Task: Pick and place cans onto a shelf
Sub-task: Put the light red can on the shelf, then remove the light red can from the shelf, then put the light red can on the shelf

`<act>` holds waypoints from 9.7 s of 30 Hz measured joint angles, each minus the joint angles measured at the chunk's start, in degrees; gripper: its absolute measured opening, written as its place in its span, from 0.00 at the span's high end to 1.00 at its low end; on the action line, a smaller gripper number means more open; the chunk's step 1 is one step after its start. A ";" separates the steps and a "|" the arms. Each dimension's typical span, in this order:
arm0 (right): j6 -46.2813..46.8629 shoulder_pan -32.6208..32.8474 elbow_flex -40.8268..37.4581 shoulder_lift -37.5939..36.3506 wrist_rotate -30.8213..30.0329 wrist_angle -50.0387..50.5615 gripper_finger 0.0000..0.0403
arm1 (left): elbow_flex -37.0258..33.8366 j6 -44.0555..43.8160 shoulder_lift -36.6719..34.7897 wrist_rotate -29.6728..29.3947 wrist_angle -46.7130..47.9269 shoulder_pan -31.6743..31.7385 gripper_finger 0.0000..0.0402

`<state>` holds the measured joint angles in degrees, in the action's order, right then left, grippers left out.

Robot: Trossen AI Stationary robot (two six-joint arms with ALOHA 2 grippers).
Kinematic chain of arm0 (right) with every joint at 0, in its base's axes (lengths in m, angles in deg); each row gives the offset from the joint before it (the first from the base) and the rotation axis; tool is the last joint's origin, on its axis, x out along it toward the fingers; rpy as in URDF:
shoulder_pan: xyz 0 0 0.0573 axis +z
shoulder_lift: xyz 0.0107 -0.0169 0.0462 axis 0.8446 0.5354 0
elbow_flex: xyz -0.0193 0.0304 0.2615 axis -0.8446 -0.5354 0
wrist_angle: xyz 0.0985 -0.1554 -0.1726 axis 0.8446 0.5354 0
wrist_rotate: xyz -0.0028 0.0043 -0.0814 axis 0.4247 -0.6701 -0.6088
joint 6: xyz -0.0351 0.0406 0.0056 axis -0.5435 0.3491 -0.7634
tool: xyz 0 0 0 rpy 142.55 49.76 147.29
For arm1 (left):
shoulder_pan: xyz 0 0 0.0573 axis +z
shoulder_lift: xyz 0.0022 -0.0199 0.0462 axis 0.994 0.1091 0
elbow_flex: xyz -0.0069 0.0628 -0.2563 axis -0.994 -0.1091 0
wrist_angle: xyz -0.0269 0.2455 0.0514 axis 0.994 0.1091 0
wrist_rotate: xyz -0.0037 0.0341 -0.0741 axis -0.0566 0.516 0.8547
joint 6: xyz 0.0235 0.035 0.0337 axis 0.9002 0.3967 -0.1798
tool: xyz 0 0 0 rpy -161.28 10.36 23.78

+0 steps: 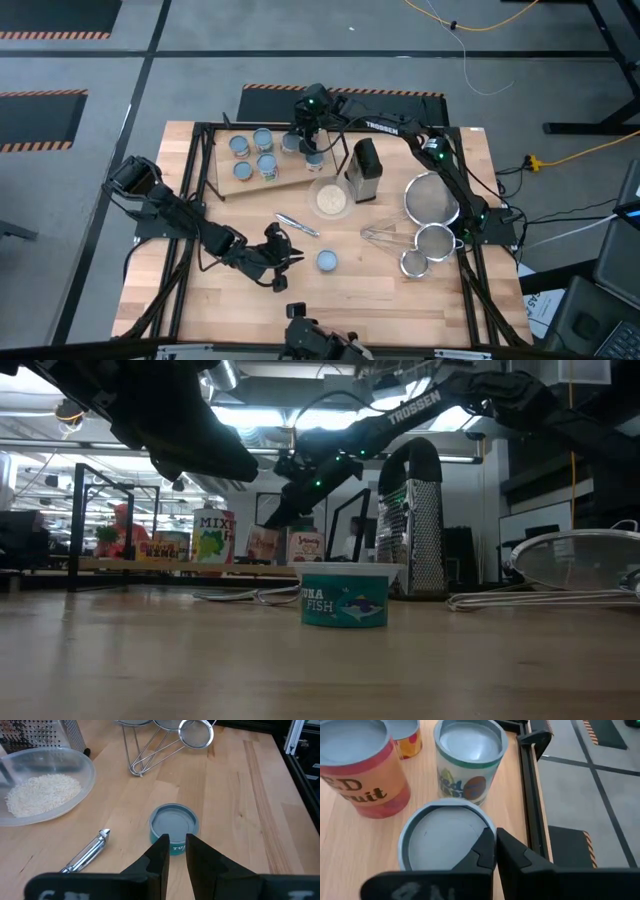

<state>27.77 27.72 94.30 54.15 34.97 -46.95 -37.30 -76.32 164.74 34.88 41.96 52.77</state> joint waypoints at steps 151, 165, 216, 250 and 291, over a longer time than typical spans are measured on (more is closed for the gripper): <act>-2.69 5.99 7.81 2.78 -7.66 15.84 0.98 | -0.02 -0.37 -0.17 1.53 0.00 -0.22 0.86; -2.99 8.43 14.80 -2.99 -2.63 31.45 0.98 | -0.04 -1.39 -2.58 4.14 -1.48 -4.64 0.86; -10.53 37.73 14.06 9.01 9.83 27.05 0.97 | -0.02 -43.46 -10.45 -2.59 42.55 -4.92 0.86; -9.80 37.70 14.10 9.26 6.73 27.37 0.81 | -0.02 -41.99 -7.21 7.43 42.04 -4.04 0.86; 39.67 36.97 15.11 7.28 -10.10 32.84 0.81 | -0.02 -41.88 -7.28 7.54 41.34 -4.11 0.86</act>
<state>67.44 64.69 109.40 61.43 24.88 -14.11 -37.32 -118.19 157.47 42.42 83.30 48.66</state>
